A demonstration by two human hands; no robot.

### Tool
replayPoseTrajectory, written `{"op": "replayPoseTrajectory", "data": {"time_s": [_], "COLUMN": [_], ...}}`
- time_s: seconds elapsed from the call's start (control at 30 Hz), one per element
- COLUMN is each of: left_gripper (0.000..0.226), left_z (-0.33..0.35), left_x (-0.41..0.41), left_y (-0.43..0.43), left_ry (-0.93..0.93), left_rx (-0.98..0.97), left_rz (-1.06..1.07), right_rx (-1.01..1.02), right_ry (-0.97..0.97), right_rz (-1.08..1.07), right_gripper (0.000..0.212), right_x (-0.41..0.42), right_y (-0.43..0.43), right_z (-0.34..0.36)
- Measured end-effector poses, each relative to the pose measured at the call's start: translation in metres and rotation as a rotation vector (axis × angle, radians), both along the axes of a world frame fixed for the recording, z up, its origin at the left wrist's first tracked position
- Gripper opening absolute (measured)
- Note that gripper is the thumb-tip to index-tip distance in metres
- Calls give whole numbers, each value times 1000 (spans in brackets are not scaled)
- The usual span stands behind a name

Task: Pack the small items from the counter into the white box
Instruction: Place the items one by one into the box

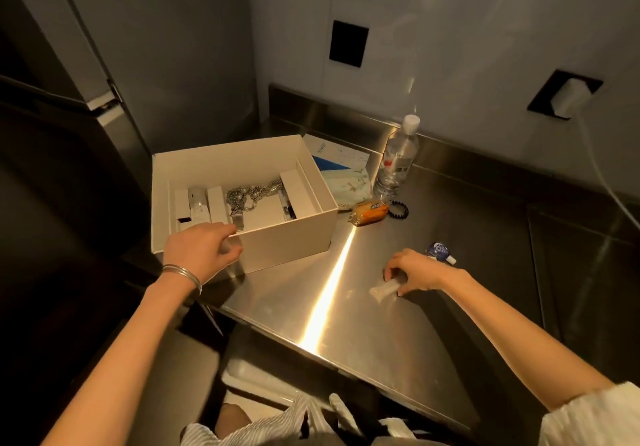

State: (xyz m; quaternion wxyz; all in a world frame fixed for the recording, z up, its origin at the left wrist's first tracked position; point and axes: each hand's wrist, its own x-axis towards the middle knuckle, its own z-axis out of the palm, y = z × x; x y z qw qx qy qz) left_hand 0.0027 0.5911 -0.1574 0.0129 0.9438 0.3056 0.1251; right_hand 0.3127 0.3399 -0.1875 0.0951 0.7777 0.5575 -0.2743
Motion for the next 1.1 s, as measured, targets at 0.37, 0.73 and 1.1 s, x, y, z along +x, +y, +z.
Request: {"op": "replayPoseTrajectory", "data": {"time_s": [0.37, 0.73, 1.1], "left_gripper": [17, 20, 15], "left_z": [4, 6, 4], "left_x": [0, -1, -1], "left_y": [-5, -6, 1], "left_ry": [40, -14, -71], "left_rx": [-12, 37, 86], "left_rz": [16, -24, -24], "right_rx": [438, 410, 288], "right_ry": [248, -124, -209], "right_rz": [72, 239, 97], "right_gripper": [22, 20, 18], "right_x": [-46, -98, -80], "right_y": [61, 260, 297], "right_z": [132, 80, 1]}}
